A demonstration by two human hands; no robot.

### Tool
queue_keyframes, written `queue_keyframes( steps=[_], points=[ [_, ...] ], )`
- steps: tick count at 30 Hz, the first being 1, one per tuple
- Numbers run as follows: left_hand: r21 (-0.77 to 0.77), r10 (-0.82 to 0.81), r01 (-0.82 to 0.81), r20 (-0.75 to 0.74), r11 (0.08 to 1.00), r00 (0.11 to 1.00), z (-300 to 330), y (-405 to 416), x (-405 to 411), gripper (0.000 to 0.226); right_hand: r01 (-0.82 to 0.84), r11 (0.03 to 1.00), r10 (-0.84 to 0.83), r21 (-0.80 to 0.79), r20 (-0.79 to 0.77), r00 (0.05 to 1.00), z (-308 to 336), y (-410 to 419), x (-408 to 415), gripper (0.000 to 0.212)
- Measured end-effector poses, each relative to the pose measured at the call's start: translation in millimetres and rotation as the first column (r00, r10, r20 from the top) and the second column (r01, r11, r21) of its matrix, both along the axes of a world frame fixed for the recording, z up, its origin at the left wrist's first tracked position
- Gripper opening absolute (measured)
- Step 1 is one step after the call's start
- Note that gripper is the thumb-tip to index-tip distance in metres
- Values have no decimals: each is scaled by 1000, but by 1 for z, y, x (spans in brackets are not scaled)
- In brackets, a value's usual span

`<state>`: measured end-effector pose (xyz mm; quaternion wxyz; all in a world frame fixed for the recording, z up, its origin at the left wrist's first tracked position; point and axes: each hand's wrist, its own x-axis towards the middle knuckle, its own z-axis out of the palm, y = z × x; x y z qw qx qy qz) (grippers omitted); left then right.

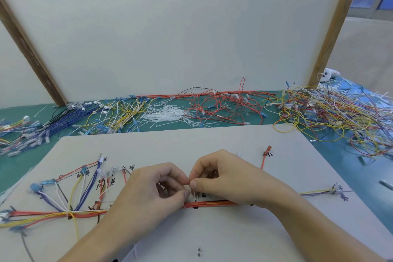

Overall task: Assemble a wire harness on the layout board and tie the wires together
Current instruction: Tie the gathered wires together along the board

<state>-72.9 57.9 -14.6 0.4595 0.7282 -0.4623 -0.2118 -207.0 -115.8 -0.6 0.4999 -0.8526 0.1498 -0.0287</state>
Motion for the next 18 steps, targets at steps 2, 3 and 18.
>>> queue_keyframes(
  steps=[2, 3, 18],
  points=[
    [6, -6, 6, 8, 1000, 1000, 0, 0, 0, 24, 1, 1000, -1, -8, -6, 1000, 0, 0, 0, 9],
    [6, -7, 7, 11, 1000, 1000, 1, 0, 0, 24, 2, 1000, -3, -14, -8, 1000, 1, 0, 1, 9],
    [11, -13, 13, 15, 1000, 1000, 2, -1, -1, 16, 3, 996, -4, -87, -17, 1000, 2, 4, 1, 8]
  ],
)
